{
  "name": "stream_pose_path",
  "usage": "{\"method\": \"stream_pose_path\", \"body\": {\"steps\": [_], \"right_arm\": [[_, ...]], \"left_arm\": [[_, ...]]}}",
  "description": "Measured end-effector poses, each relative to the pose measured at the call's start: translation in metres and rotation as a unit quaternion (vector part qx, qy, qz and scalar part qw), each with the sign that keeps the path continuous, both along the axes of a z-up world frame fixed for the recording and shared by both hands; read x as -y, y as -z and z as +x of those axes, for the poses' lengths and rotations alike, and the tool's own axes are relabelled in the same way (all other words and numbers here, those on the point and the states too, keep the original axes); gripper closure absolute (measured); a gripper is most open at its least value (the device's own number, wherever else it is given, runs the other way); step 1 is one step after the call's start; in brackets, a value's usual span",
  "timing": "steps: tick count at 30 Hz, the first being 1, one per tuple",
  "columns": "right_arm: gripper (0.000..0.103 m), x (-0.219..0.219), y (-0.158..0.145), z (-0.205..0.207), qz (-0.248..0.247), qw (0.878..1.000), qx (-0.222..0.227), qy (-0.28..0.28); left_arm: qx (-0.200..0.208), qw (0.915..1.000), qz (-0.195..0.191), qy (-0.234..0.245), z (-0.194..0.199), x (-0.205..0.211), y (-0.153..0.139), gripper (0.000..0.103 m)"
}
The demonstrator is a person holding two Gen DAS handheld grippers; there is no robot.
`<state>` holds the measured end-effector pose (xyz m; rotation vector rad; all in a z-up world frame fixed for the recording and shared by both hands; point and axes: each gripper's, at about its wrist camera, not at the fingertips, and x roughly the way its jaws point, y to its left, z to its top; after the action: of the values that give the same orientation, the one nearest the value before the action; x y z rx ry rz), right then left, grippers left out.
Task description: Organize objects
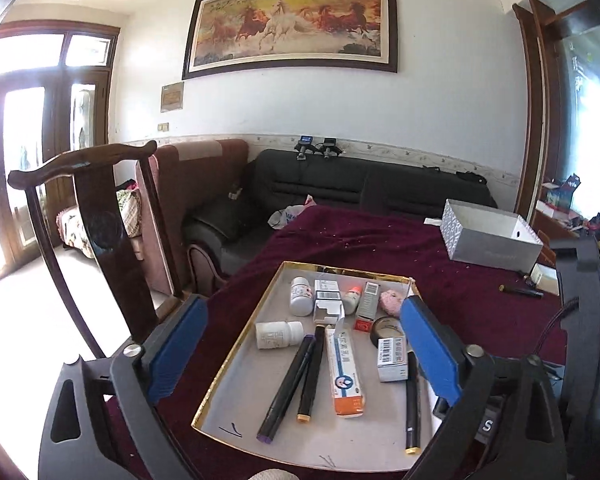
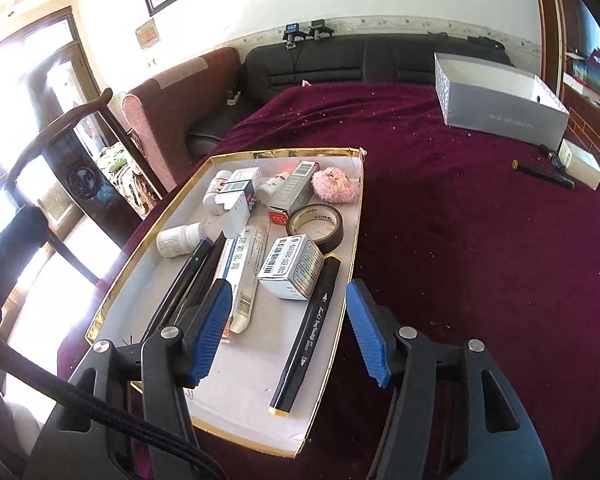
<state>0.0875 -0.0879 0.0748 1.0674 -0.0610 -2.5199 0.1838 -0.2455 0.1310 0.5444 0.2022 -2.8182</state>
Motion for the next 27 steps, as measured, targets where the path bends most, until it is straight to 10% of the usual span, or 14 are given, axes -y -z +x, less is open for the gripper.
{"method": "stream_pose_path", "body": {"steps": [27], "right_arm": [[0.018, -0.012, -0.012, 0.037, 0.035, 0.991, -0.118, 0.045]], "left_arm": [[0.042, 0.9986, 0.026, -0.020, 0.001, -0.002, 0.018, 0.002]]}}
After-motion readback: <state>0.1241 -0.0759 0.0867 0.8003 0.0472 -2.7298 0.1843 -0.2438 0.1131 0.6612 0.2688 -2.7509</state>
